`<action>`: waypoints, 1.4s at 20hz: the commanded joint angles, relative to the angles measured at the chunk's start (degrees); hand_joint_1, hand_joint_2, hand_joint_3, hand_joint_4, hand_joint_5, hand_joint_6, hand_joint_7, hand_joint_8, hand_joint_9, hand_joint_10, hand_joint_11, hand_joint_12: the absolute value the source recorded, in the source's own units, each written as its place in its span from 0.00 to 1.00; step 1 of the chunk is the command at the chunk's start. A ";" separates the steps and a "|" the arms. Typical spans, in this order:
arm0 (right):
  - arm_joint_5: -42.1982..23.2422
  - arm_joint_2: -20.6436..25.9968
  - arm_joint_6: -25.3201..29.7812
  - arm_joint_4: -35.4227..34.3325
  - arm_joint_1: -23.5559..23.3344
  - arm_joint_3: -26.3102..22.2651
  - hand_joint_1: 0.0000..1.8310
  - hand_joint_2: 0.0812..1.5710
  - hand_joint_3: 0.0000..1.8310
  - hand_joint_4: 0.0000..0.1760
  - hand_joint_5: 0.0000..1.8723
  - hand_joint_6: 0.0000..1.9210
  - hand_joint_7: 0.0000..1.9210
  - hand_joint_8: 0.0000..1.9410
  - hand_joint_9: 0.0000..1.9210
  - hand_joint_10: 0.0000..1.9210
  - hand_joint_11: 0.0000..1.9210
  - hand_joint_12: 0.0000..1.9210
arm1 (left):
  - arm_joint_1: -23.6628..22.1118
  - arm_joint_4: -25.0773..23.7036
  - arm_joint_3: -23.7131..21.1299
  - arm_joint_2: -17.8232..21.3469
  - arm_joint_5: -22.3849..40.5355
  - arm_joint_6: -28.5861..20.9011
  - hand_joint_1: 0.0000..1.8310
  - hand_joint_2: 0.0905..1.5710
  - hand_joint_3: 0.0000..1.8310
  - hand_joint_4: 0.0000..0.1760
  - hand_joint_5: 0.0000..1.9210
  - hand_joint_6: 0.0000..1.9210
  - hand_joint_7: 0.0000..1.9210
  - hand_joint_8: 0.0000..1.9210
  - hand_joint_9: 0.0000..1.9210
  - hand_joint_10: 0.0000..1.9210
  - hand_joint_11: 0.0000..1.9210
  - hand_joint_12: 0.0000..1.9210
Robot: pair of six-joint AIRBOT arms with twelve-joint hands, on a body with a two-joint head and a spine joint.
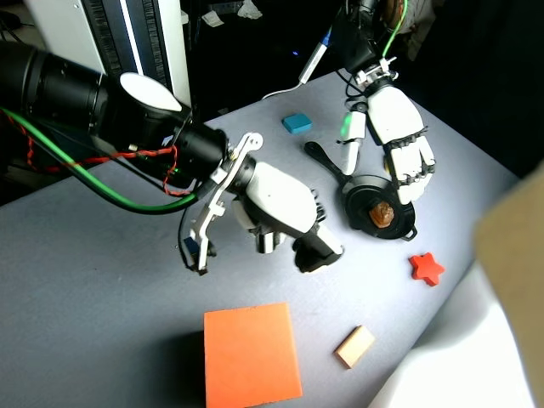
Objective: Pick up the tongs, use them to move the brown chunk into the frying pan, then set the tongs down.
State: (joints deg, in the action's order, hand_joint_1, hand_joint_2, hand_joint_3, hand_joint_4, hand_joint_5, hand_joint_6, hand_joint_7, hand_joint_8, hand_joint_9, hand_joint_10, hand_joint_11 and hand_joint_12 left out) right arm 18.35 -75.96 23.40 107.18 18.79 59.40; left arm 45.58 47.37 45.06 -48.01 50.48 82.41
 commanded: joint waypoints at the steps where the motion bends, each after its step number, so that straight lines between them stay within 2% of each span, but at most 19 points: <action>1: 2.15 0.02 0.39 2.48 -0.16 -0.12 0.56 0.73 0.00 0.00 0.33 0.33 0.46 0.14 0.31 0.43 0.11 0.86 | -0.78 -2.22 -0.14 0.14 5.60 -0.02 0.00 0.80 0.00 0.13 0.10 0.00 0.13 0.00 0.15 0.00 0.00 0.47; 5: 2.90 -0.10 1.54 2.47 1.43 -0.12 0.46 0.70 0.00 0.00 0.22 0.34 0.35 0.12 0.19 0.42 0.00 0.86 | -1.10 -2.68 -0.75 0.14 5.20 -0.02 0.00 0.79 0.00 0.18 0.08 0.00 0.12 0.00 0.14 0.00 0.00 0.44; 6: 2.89 -0.08 1.54 2.47 2.10 -0.10 0.44 0.69 0.00 0.00 0.20 0.33 0.33 0.11 0.17 0.41 0.00 0.84 | -1.13 -2.76 -0.75 0.14 5.13 -0.02 0.00 0.79 0.00 0.16 0.08 0.00 0.11 0.00 0.14 0.00 0.00 0.44; 8: 3.10 -0.07 1.49 2.47 3.36 -0.07 0.38 0.69 0.00 0.00 0.10 0.30 0.24 0.05 0.08 0.35 0.00 0.71 | -1.09 -2.76 -0.73 0.14 5.10 0.03 0.00 0.79 0.00 0.13 0.09 0.00 0.12 0.00 0.14 0.00 0.00 0.43; 10: 3.61 -0.02 1.41 2.48 4.40 -0.07 0.37 0.66 0.00 0.00 0.07 0.23 0.18 0.01 0.05 0.27 0.00 0.60 | -1.06 -2.76 -0.68 0.15 5.10 0.06 0.00 0.79 0.00 0.13 0.10 0.00 0.12 0.00 0.15 0.00 0.00 0.45; 11: 3.68 0.25 1.35 2.49 5.26 -0.14 0.37 0.65 0.00 0.00 0.06 0.20 0.17 0.00 0.06 0.23 0.00 0.58 | -1.00 -2.77 -0.72 0.15 5.10 0.08 0.00 0.79 0.00 0.13 0.10 0.00 0.12 0.00 0.15 0.00 0.00 0.45; 13: 3.67 0.56 1.37 2.49 5.67 -0.24 0.37 0.65 0.00 0.00 0.06 0.20 0.17 0.00 0.06 0.23 0.00 0.58 | -1.00 -2.79 -0.81 0.15 5.10 0.19 0.00 0.79 0.00 0.13 0.10 0.00 0.12 0.00 0.15 0.00 0.00 0.45; 14: 3.68 0.83 1.43 2.49 5.91 -0.34 0.35 0.63 0.00 0.00 0.05 0.14 0.13 0.00 0.05 0.18 0.00 0.50 | -1.00 -3.03 -0.87 0.15 5.08 0.19 0.00 0.80 0.00 0.14 0.09 0.00 0.13 0.00 0.15 0.00 0.00 0.46; 16: 3.89 1.87 1.54 2.48 6.18 -1.29 0.32 0.60 0.00 0.00 0.01 0.02 0.03 0.01 0.01 0.06 0.00 0.11 | -1.09 -3.42 -0.91 0.15 4.97 0.21 0.00 0.79 0.00 0.17 0.09 0.00 0.11 0.00 0.14 0.00 0.00 0.43; 17: 3.91 2.61 1.54 2.48 6.15 -2.16 0.30 0.59 0.00 0.00 0.00 0.00 0.01 0.00 0.01 0.02 0.00 0.01 | -1.30 -3.57 -0.92 0.15 4.95 0.28 0.00 0.79 0.00 0.12 0.10 0.01 0.13 0.00 0.15 0.00 0.00 0.45; 19: 4.33 4.89 1.19 2.47 5.80 -5.11 0.30 0.57 0.00 0.00 0.00 0.00 0.00 0.00 0.00 0.00 0.00 0.00 | -1.90 -3.68 -1.10 0.22 4.90 0.30 0.00 0.79 0.00 0.15 0.09 0.00 0.12 0.00 0.14 0.00 0.00 0.43; 21: 5.30 8.28 0.02 2.42 5.28 -9.82 0.26 0.58 0.00 0.00 0.00 0.00 0.01 0.01 0.01 0.00 0.00 0.00 | -2.74 -4.04 -1.73 0.57 4.89 0.52 0.00 0.80 0.00 0.12 0.10 0.00 0.11 0.00 0.14 0.00 0.00 0.43; 22: 5.44 9.84 -1.63 0.50 5.06 -11.92 0.20 0.60 0.00 0.00 0.00 0.00 0.04 0.01 0.03 0.01 0.00 0.00 | -3.02 -4.04 -2.30 0.73 4.89 0.67 0.00 0.79 0.00 0.16 0.09 0.00 0.11 0.00 0.14 0.00 0.00 0.44; 23: 5.76 11.19 -4.43 -2.60 4.84 -13.73 0.17 0.62 0.00 0.00 0.06 0.01 0.09 0.01 0.07 0.04 0.00 0.12 | -3.27 -4.03 -2.79 0.89 4.90 0.70 0.00 0.79 0.00 0.18 0.11 0.01 0.12 0.00 0.15 0.00 0.00 0.47; 24: 6.45 12.86 -5.39 -3.87 4.71 -15.70 0.14 0.65 0.00 0.00 0.18 0.06 0.21 0.02 0.15 0.16 0.00 0.54 | -3.73 -4.03 -3.35 0.94 4.89 0.71 0.00 0.80 0.00 0.25 0.17 0.02 0.16 0.01 0.18 0.01 0.00 0.57; 25: 6.75 13.71 -5.46 -3.89 4.61 -16.56 0.14 0.65 0.00 0.00 0.18 0.06 0.21 0.02 0.15 0.16 0.00 0.54 | -4.00 -4.02 -3.59 0.92 4.89 0.72 0.00 0.80 0.00 0.25 0.17 0.02 0.16 0.01 0.18 0.01 0.00 0.57; 26: 7.08 15.18 -6.23 -5.16 4.00 -17.80 0.12 0.67 0.00 0.00 0.23 0.14 0.28 0.05 0.16 0.33 0.00 0.72 | -4.50 -4.02 -3.93 0.85 4.66 0.68 0.04 0.81 0.00 0.06 0.25 0.03 0.24 0.01 0.24 0.02 0.00 0.64; 27: 7.70 16.66 -8.67 -9.06 3.08 -18.91 0.11 0.69 0.00 0.00 0.22 0.28 0.32 0.09 0.16 0.46 0.00 0.82 | -5.09 -4.02 -4.25 0.86 3.81 0.40 0.07 0.81 0.00 0.00 0.29 0.03 0.28 0.01 0.27 0.03 0.00 0.69; 28: 9.13 18.43 -11.93 -14.47 1.77 -20.15 0.12 0.70 0.00 0.00 0.25 0.46 0.34 0.30 0.20 0.62 0.02 0.94 | -6.14 -4.02 -4.52 0.86 2.73 0.05 0.11 0.82 0.00 0.00 0.33 0.04 0.35 0.03 0.29 0.15 0.03 0.76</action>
State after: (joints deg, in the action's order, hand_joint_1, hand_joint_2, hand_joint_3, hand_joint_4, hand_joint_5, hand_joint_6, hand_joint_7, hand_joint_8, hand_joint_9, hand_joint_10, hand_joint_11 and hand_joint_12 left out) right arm 25.65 -57.19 10.76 89.01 20.49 38.76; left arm 39.81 45.84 40.60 -47.64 48.31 82.59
